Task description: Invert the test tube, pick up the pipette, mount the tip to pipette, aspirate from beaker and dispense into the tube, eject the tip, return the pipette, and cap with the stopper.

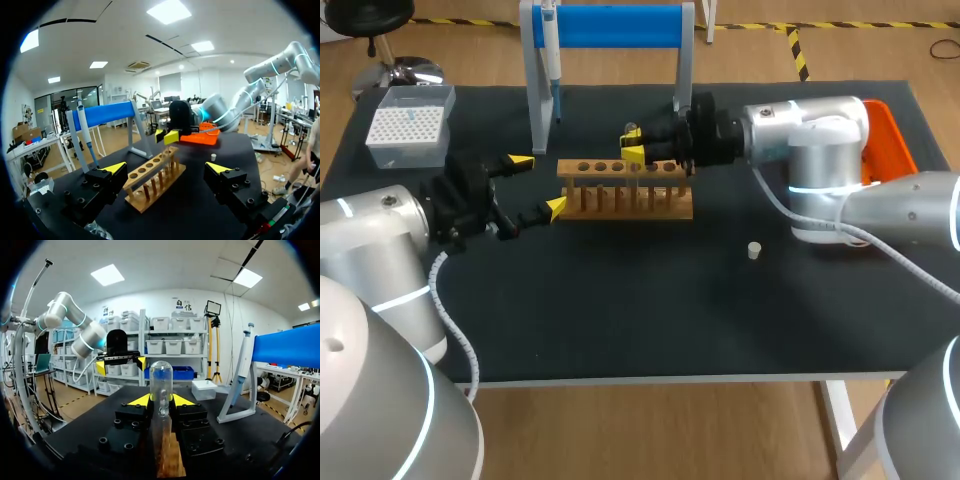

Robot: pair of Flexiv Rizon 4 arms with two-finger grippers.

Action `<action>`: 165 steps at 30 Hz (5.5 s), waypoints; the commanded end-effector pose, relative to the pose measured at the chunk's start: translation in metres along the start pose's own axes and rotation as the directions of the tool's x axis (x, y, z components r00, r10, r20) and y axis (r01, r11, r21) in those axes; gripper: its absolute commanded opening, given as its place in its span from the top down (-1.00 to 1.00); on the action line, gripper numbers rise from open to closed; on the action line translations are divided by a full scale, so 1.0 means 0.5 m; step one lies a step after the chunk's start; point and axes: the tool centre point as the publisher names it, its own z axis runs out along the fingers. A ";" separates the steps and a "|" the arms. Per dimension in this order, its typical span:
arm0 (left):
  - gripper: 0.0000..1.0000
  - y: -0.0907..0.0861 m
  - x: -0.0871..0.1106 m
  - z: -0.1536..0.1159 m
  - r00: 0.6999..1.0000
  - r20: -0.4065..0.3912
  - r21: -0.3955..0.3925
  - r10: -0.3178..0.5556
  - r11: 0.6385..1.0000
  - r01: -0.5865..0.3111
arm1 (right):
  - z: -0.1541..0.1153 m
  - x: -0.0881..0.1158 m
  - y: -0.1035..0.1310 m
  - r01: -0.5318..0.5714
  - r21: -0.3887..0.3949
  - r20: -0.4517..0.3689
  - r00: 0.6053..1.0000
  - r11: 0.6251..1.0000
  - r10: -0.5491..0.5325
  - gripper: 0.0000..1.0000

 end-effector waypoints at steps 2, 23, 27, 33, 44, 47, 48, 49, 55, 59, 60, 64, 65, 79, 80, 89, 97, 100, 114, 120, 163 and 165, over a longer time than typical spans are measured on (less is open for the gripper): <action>-1.00 0.000 0.002 0.001 1.000 0.004 -0.001 0.001 1.000 -0.001 | -0.003 0.001 0.007 -0.003 -0.004 0.000 1.000 1.000 0.003 1.00; -1.00 0.000 0.002 0.001 1.000 0.004 -0.001 0.001 1.000 -0.001 | -0.013 -0.005 0.055 0.005 -0.012 0.013 1.000 1.000 -0.005 1.00; -1.00 0.000 0.002 0.001 1.000 0.004 -0.001 0.001 1.000 -0.001 | -0.011 -0.004 0.066 0.012 -0.011 0.012 1.000 1.000 -0.012 1.00; -1.00 0.000 0.002 0.001 1.000 0.004 -0.001 0.001 1.000 -0.001 | -0.011 -0.004 0.082 0.022 -0.007 0.010 1.000 1.000 -0.022 1.00; -1.00 0.000 0.002 0.001 1.000 0.004 -0.001 0.001 1.000 -0.001 | -0.018 0.011 0.123 0.038 -0.003 0.010 0.999 0.999 -0.038 1.00; -1.00 0.000 0.002 0.001 1.000 0.004 -0.001 0.001 1.000 -0.001 | -0.019 0.015 0.137 0.043 -0.004 0.011 0.999 0.999 -0.043 1.00; -1.00 0.000 0.002 0.001 1.000 0.004 -0.001 0.001 1.000 -0.001 | -0.020 0.018 0.143 0.044 -0.004 0.011 0.999 0.999 -0.044 1.00; -1.00 0.000 0.002 0.001 1.000 0.004 -0.001 0.001 1.000 -0.001 | -0.020 0.020 0.146 0.044 -0.004 0.011 0.999 0.999 -0.044 1.00; -1.00 0.000 0.002 0.001 1.000 0.004 -0.001 0.001 1.000 -0.001 | -0.035 0.043 0.175 0.038 0.014 0.025 0.999 0.999 -0.038 1.00; -1.00 0.000 0.002 0.001 1.000 0.004 -0.001 0.001 1.000 -0.001 | -0.059 0.073 0.206 0.028 0.019 0.035 0.999 0.999 -0.028 1.00; -1.00 0.000 0.002 0.001 1.000 0.004 -0.001 0.001 1.000 -0.001 | -0.065 0.082 0.214 0.027 0.019 0.038 0.999 0.999 -0.027 1.00; -1.00 0.000 0.002 0.001 1.000 0.004 -0.001 0.001 1.000 -0.001 | -0.090 0.119 0.244 0.027 0.012 0.045 0.999 1.000 -0.028 1.00; -1.00 0.000 0.002 0.001 1.000 0.004 -0.001 0.001 1.000 -0.001 | -0.090 0.119 0.244 0.027 0.012 0.045 0.999 1.000 -0.028 1.00; -1.00 0.000 0.002 0.001 1.000 0.004 -0.001 0.001 1.000 -0.001 | -0.090 0.119 0.244 0.027 0.012 0.045 0.999 1.000 -0.028 1.00; -1.00 0.000 0.002 0.001 1.000 0.004 -0.001 0.001 1.000 -0.001 | -0.090 0.119 0.244 0.027 0.012 0.045 0.999 1.000 -0.028 1.00; -1.00 0.000 0.002 0.001 1.000 0.004 -0.001 0.001 1.000 -0.001 | -0.090 0.119 0.244 0.027 0.012 0.045 0.999 1.000 -0.028 1.00; -1.00 0.000 0.002 0.001 1.000 0.004 -0.001 0.001 1.000 -0.001 | -0.105 0.104 0.253 -0.333 -0.092 0.051 0.940 0.938 0.338 1.00; -1.00 0.000 0.002 0.001 1.000 0.004 -0.001 0.001 1.000 -0.001 | -0.109 0.094 0.257 -0.474 -0.127 0.021 0.877 0.871 0.480 1.00; -1.00 0.000 0.002 0.001 1.000 0.004 -0.001 0.001 1.000 -0.001 | -0.109 0.073 0.235 -0.890 -0.029 -0.078 0.456 0.455 0.887 1.00; -1.00 0.000 0.002 0.001 1.000 0.004 -0.001 0.001 1.000 -0.001 | -0.105 0.079 0.221 -0.934 0.059 -0.079 0.346 0.351 0.935 1.00; -1.00 0.000 0.002 0.001 1.000 0.004 -0.001 0.001 1.000 -0.001 | -0.097 0.085 0.177 -0.995 0.085 -0.060 0.054 0.059 0.997 1.00; -1.00 0.000 0.002 0.001 1.000 0.004 -0.001 0.001 1.000 -0.001 | -0.097 0.086 0.176 -0.994 0.087 -0.052 0.055 0.059 0.997 1.00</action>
